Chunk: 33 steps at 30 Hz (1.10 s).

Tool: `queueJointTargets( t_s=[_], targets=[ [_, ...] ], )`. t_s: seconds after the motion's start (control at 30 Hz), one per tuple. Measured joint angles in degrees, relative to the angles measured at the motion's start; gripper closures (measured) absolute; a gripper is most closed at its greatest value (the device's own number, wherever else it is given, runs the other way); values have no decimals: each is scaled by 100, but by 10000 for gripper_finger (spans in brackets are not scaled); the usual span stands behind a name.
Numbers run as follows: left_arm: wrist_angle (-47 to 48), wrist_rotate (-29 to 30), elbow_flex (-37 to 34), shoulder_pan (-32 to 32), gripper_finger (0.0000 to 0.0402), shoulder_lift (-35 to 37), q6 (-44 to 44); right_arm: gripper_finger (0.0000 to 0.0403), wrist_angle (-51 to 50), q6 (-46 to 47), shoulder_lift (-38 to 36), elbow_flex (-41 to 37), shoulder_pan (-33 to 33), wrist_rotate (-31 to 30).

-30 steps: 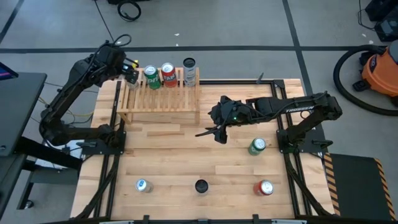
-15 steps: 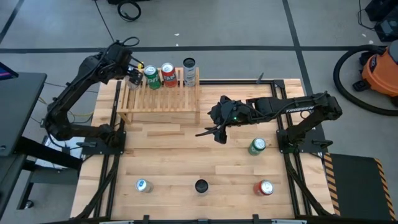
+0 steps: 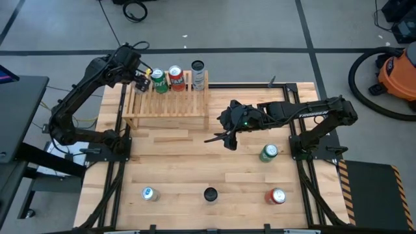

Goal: Place canned beverage on shelf
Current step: Put the top blue soda can on the shelf

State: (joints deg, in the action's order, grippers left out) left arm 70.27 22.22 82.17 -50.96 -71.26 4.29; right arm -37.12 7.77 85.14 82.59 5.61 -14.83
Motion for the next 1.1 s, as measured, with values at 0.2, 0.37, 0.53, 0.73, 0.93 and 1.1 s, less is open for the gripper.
queueJointTargets(
  t_s=[0.2, 0.37, 0.53, 0.73, 0.93, 1.1],
  targets=[
    [49, -5, 0, 2, 94, 0, -187, 84, 0, 17, -2, 0, 0, 0],
    [36, -15, 7, 2, 127, 8, -231, 84, 0, 20, -2, 0, 0, 0],
    [40, 2, 11, 7, 147, 11, -532, 84, 0, 20, -2, 0, 1, 0],
    [66, 17, 11, 4, 147, 11, -675, 84, 0, 66, -2, 0, 0, 0],
    [101, -203, 9, 1, 147, 45, -1220, 84, -2, 126, -2, 0, 1, 0],
    [110, -614, 11, -5, 147, 51, -1804, 84, -2, 129, -2, 0, 0, 0]
  ],
)
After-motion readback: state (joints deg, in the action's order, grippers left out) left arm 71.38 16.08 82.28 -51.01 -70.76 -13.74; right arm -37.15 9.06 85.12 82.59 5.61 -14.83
